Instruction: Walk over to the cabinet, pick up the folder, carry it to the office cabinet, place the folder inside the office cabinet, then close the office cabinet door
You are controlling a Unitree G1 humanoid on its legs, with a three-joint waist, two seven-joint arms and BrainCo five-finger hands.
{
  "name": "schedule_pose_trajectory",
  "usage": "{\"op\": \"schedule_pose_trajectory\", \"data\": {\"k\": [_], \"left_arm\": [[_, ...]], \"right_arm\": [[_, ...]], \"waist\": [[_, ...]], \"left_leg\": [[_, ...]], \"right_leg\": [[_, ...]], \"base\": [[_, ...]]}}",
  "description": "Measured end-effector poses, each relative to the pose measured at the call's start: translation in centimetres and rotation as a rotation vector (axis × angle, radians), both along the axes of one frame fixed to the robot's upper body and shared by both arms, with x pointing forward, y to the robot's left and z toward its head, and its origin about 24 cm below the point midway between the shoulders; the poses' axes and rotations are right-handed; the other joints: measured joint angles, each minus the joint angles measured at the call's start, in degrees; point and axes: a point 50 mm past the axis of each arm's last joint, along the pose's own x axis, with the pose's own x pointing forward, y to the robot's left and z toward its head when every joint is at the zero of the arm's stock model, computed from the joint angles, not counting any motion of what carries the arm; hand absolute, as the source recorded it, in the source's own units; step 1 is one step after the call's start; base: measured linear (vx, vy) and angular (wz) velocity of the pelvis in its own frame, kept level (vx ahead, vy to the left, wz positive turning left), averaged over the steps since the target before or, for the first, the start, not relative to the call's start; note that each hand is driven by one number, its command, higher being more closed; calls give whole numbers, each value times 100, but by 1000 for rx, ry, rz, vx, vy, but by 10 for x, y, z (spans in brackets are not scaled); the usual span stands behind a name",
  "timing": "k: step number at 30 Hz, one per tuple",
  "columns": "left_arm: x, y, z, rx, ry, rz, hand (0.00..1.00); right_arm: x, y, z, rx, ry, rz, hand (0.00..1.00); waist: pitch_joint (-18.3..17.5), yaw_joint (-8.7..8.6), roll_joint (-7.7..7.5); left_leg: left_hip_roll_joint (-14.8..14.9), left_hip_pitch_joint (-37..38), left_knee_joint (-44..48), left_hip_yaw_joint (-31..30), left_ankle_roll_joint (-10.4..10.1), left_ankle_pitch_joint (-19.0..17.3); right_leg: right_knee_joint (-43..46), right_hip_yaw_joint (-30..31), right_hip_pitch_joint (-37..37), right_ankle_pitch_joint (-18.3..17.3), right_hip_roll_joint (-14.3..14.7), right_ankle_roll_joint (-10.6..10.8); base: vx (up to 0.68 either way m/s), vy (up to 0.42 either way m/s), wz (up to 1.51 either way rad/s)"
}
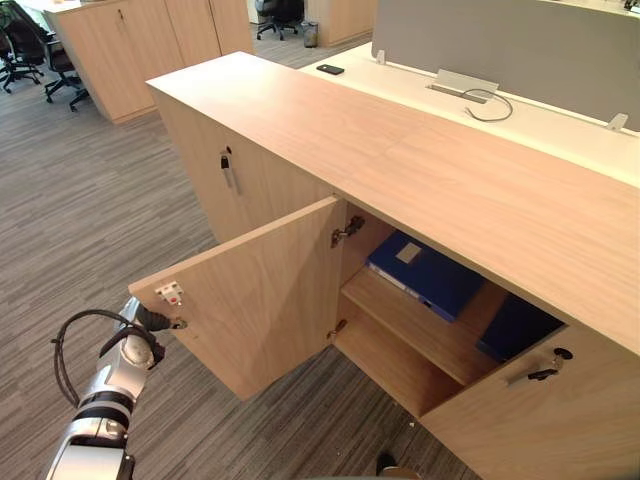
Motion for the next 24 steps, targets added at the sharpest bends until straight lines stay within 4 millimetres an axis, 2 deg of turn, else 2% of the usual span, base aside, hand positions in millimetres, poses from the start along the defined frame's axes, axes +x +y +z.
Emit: {"op": "schedule_pose_trajectory", "data": {"k": [2,4,5,7,8,9,10,11,13,14,16,20,22,24], "left_arm": [[0,-10,-1,23,9,-60,0],[-13,-29,-5,0,-1,-155,0],[-15,-32,-6,-12,-1,-167,0],[-35,-59,-13,-176,0,-271,0],[-53,-75,-19,-395,21,-315,0],[-68,-88,-24,-519,43,-350,0],[-88,-105,-32,-755,79,-367,0],[-97,-113,-35,-872,89,-364,0],[-125,-143,-48,-1142,175,-386,0],[-127,-146,-49,-1165,190,-391,0],[-141,-170,-59,-1356,270,-381,0],[-154,-203,-73,-1530,373,-337,0],[-154,-210,-75,-1557,383,-328,0],[-154,-212,-75,-1569,388,-326,0]], "right_arm": [[-1,1,0,1,0,-19,0],[-3,1,0,2,3,-29,0],[-4,1,0,2,4,-29,0],[-6,0,0,-2,12,-30,0],[-4,0,0,-5,7,-31,0],[-2,0,0,-6,2,-30,0],[-2,1,0,-2,-1,-38,0],[-2,1,0,-1,-1,-44,0],[-6,2,-1,11,5,-56,0],[-6,2,-1,13,5,-55,0],[-6,3,-1,17,9,-23,0],[-9,3,-1,31,23,-10,0],[-11,5,-2,37,34,-5,0],[-11,5,-2,38,41,3,0]], "waist": [[15,56,-24],[20,115,-39],[20,132,-39],[14,237,-51],[12,256,-63],[11,257,-69],[5,260,-75],[3,263,-79],[-11,263,-97],[-11,260,-100],[-45,147,-118],[-28,-1,-104],[28,-58,-75],[45,-110,-67]], "left_leg": [[-22,-4,0,-38,13,9],[-83,-12,-5,-108,33,20],[-93,-11,-5,-113,35,20],[-169,-9,-4,-120,78,15],[-196,-4,-2,-99,109,2],[-206,-1,6,-73,141,-18],[-225,0,26,-17,172,-42],[-232,0,35,2,181,-52],[-240,32,46,72,182,-63],[-237,43,46,91,181,-63],[-197,101,55,225,153,-94],[-105,241,56,388,108,-130],[-30,352,41,481,80,-153],[102,441,21,635,29,-210]], "right_leg": [[12,-23,16,-1,-30,1],[16,-60,54,-5,-98,10],[16,-62,60,-5,-109,13],[15,-53,83,10,-190,57],[6,-21,77,30,-219,89],[-10,18,67,46,-232,114],[-56,47,63,66,-241,141],[-82,63,63,81,-243,162],[-105,166,40,112,-233,186],[-107,176,36,114,-227,184],[-140,265,14,156,-169,155],[-33,318,-26,145,-71,111],[154,18,-64,1,-75,-97],[587,-926,-191,-169,-252,-363]], "base": [[-15,29,12],[1,34,17],[18,48,13],[15,75,5],[5,68,-8],[-2,54,-18],[-6,32,-19],[-12,34,-19],[-24,18,-19],[-49,6,-28],[-46,-8,-30],[-21,-30,-25],[-13,-49,-30],[19,-46,-37]]}}
